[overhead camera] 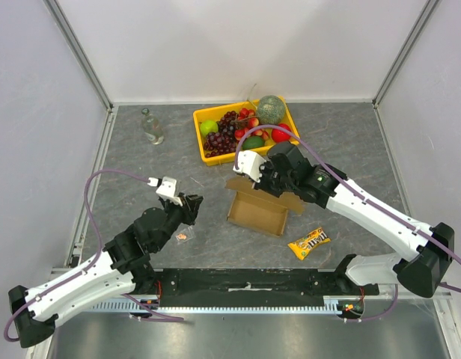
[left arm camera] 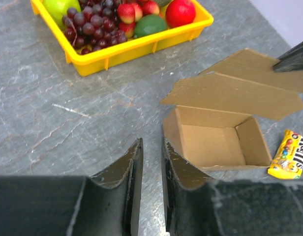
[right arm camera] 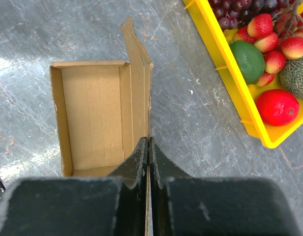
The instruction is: Fold the paper box
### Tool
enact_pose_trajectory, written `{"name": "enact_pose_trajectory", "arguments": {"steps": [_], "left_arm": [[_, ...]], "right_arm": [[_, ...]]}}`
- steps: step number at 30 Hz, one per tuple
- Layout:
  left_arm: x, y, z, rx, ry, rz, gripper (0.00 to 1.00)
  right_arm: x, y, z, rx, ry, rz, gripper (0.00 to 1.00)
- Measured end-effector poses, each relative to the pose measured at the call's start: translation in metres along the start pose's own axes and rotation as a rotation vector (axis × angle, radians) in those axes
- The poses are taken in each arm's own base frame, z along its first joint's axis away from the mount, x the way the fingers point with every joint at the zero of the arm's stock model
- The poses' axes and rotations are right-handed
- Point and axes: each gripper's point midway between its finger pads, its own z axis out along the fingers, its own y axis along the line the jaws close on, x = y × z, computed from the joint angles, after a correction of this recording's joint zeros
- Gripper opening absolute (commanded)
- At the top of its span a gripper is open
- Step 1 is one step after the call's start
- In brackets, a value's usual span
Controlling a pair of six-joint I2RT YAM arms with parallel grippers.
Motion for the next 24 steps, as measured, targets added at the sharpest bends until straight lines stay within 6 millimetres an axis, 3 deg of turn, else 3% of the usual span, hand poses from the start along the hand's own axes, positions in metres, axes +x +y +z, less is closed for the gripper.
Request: {"name": "enact_pose_trajectory", "arguments": {"steps": [7, 11, 13, 17, 24], "left_arm": [[0.047, 0.022, -0.001, -0.136, 0.164, -0.04, 0.51], [0.084, 0.041, -0.009, -0.262, 0.311, -0.053, 0.77], [0.096, 0.048, -0.015, -0.329, 0.375, -0.073, 0.84], [0.107, 0.055, -0.027, -0.456, 0.475, -0.14, 0.9], [0.126, 0.067, -0.047, -0.58, 0.538, -0.23, 0.91]], "right_arm": [[-0.005, 0.011, 0.001, -0.062, -0.029, -0.007, 0.08], [-0.008, 0.014, 0.002, -0.084, -0.047, -0.006, 0.08], [-0.01, 0.016, 0.002, -0.091, -0.054, -0.006, 0.08], [-0.01, 0.02, 0.004, -0.107, -0.068, -0.001, 0.08], [-0.005, 0.028, 0.003, -0.125, -0.088, 0.008, 0.08]]}}
